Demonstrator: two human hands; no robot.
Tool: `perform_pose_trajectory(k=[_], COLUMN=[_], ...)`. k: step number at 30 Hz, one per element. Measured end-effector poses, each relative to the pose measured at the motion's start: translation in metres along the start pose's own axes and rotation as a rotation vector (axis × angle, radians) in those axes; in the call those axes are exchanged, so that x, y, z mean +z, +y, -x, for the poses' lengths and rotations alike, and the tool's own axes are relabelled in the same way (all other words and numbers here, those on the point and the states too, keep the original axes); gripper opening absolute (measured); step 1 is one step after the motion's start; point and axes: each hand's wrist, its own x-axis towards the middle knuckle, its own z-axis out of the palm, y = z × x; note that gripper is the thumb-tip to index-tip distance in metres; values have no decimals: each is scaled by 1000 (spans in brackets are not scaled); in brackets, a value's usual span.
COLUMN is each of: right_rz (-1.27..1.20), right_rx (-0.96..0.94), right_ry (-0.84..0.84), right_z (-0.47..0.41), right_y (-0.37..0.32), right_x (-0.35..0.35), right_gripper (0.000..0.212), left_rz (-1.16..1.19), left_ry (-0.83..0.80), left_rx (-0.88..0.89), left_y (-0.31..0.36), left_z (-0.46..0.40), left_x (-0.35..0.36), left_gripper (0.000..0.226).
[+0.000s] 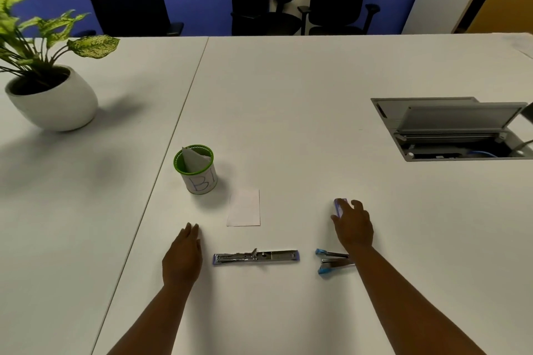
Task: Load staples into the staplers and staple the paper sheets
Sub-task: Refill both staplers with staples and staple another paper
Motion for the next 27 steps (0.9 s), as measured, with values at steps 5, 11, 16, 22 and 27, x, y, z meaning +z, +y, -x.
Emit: perform_pose_trajectory(k=[5, 11, 16, 22, 27], right_rz=[-47, -154, -429, -732, -786], right_rx=[-69, -101, -104, -240, -433], right_ry=[22, 63, 76, 3, -93], right_z=[5, 12, 24, 52, 72], right_y=[13, 18, 16, -1, -23], right_x=[4, 4, -8, -31, -60], right_gripper=[41, 30, 35, 50, 51], left_rz=[20, -26, 96, 532, 1224], left_ry=[-10, -62, 4, 270, -313], left_rx=[-21, -23, -123, -110, -106], left_y=[-2, -3, 10, 65, 126], left_z=[12, 14, 17, 32, 49], left_x=[6, 2, -10, -33, -60], left_gripper=[43, 41, 43, 33, 27])
